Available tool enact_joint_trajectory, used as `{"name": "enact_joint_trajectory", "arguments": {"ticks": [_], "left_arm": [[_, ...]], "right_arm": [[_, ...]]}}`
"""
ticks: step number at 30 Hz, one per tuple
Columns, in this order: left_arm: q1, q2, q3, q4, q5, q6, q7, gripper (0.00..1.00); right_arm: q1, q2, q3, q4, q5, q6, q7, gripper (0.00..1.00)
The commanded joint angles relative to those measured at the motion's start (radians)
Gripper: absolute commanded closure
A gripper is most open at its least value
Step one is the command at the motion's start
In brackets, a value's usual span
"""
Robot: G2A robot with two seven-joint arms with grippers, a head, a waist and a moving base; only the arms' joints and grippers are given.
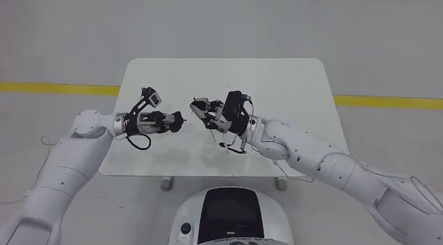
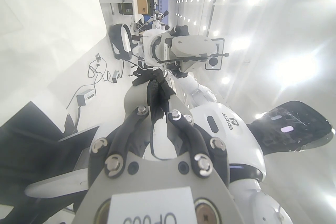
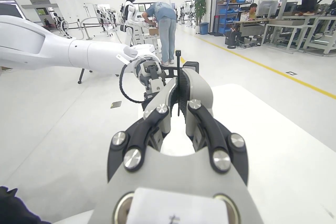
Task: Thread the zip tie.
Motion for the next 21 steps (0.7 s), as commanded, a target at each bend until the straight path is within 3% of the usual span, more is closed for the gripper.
{"name": "enact_joint_trajectory", "arguments": {"ticks": [1, 9, 21], "left_arm": [[0.000, 0.000, 0.001, 0.001, 0.000, 0.000, 0.000, 1.00], [0.008, -0.001, 0.001, -0.020, 0.013, 0.012, 0.037, 1.00], [0.017, 0.003, -0.013, -0.028, 0.004, 0.035, 0.000, 1.00]], "right_arm": [[0.003, 0.001, -0.001, -0.002, -0.001, 0.000, -0.008, 1.00], [-0.012, 0.000, 0.011, -0.012, -0.006, 0.000, 0.006, 1.00], [-0.034, 0.004, 0.020, -0.049, -0.018, 0.000, 0.016, 1.00]]}}
